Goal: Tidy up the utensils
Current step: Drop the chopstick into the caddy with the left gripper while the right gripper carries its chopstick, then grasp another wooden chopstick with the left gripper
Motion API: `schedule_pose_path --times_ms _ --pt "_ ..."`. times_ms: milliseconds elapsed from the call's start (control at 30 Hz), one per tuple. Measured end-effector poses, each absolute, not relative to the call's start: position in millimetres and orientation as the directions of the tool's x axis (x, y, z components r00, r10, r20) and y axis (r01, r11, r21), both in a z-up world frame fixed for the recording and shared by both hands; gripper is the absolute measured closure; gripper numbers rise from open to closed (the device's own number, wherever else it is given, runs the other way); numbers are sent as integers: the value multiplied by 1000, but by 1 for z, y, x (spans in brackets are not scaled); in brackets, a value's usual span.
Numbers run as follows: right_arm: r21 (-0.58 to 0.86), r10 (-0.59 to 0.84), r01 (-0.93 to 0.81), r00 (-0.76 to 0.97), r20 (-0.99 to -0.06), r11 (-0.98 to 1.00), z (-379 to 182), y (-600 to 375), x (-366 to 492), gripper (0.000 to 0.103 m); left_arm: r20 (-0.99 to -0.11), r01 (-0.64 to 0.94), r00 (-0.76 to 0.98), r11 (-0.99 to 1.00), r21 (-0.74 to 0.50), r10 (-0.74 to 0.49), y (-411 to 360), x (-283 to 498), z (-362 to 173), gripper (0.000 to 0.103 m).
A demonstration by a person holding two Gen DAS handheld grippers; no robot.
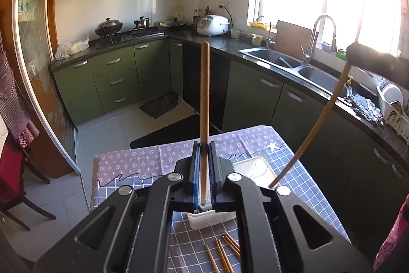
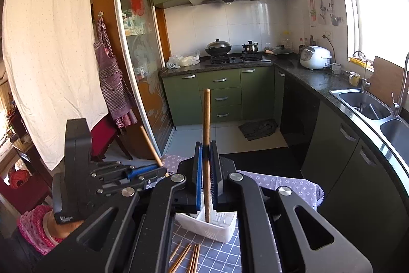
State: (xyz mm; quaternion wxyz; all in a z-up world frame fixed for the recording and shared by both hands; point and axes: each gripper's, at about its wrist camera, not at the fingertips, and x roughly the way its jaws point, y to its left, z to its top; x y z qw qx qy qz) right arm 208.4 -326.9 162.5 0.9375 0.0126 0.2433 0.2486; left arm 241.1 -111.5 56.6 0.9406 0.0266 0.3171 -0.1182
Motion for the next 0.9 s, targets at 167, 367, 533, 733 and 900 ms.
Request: schedule_pose_path --times_ms 167,367,533,733,900 --pt "167 451 -429 739 -501 888 134 -319 242 97 -643 241 740 970 -21 -198 -111 246 36 96" --pt "163 422 -409 693 -585 898 81 -310 270 97 -665 246 719 969 -31 -204 -104 241 31 82" --pt "163 425 -416 678 -600 895 64 -308 273 94 -649 249 730 968 -42 -216 -101 228 43 77" --pt "150 438 -431 715 -545 890 76 -317 241 90 -652 274 718 960 -57 -243 -100 204 50 76" --pt "129 425 -426 732 -532 896 70 -335 200 79 -744 285 616 954 -97 -260 -103 183 17 76"
